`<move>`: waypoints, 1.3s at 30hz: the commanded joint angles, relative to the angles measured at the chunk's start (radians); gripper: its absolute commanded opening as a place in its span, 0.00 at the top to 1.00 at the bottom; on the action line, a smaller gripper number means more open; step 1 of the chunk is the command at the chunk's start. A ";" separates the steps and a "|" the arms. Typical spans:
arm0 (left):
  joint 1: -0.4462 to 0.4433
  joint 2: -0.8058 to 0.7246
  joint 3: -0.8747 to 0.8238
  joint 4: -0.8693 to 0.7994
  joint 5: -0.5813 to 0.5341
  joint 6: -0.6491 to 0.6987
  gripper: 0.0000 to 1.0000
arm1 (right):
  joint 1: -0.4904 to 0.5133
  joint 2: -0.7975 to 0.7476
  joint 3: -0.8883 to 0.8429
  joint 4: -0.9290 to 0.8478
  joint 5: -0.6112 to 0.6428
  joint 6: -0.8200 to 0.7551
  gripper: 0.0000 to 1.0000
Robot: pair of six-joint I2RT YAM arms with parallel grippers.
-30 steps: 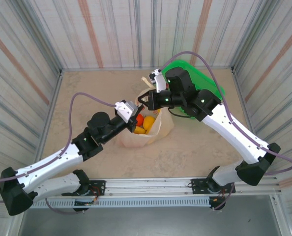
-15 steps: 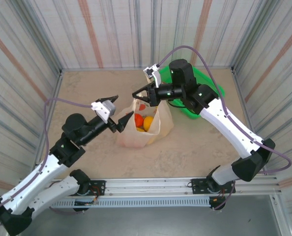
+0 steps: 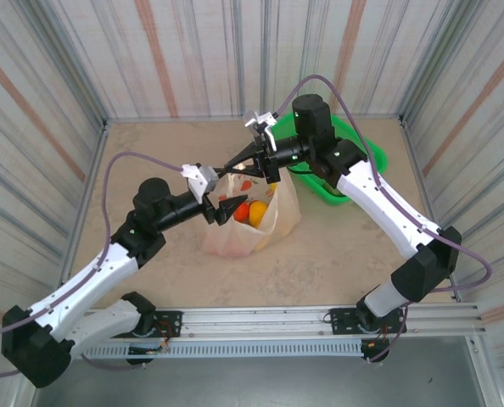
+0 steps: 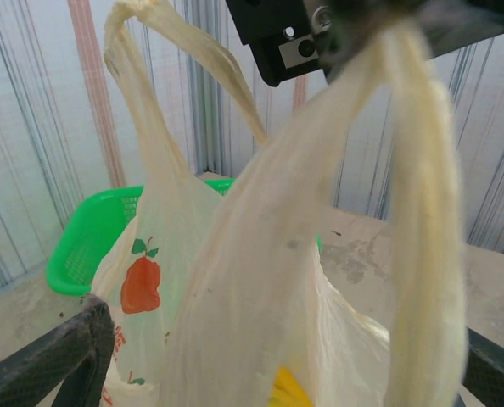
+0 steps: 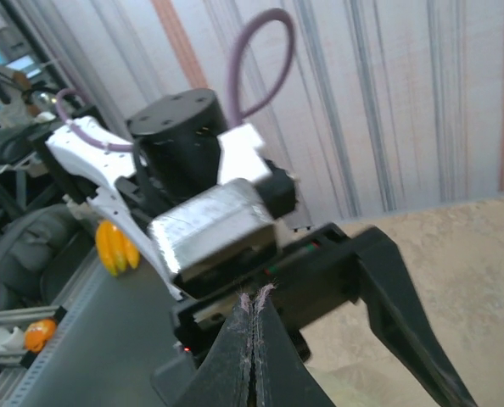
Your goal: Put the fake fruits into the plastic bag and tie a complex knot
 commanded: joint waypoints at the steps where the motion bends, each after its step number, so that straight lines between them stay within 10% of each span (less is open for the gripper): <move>1: 0.004 0.032 -0.016 0.139 0.066 -0.036 0.17 | -0.001 -0.007 -0.005 0.059 -0.086 -0.038 0.99; 17: 0.025 0.039 -0.099 0.276 0.134 -0.046 0.68 | -0.026 -0.018 -0.046 0.130 -0.137 -0.037 1.00; 39: -0.011 0.076 -0.200 0.477 -0.011 -0.074 0.53 | -0.034 -0.092 -0.215 0.422 0.092 0.087 1.00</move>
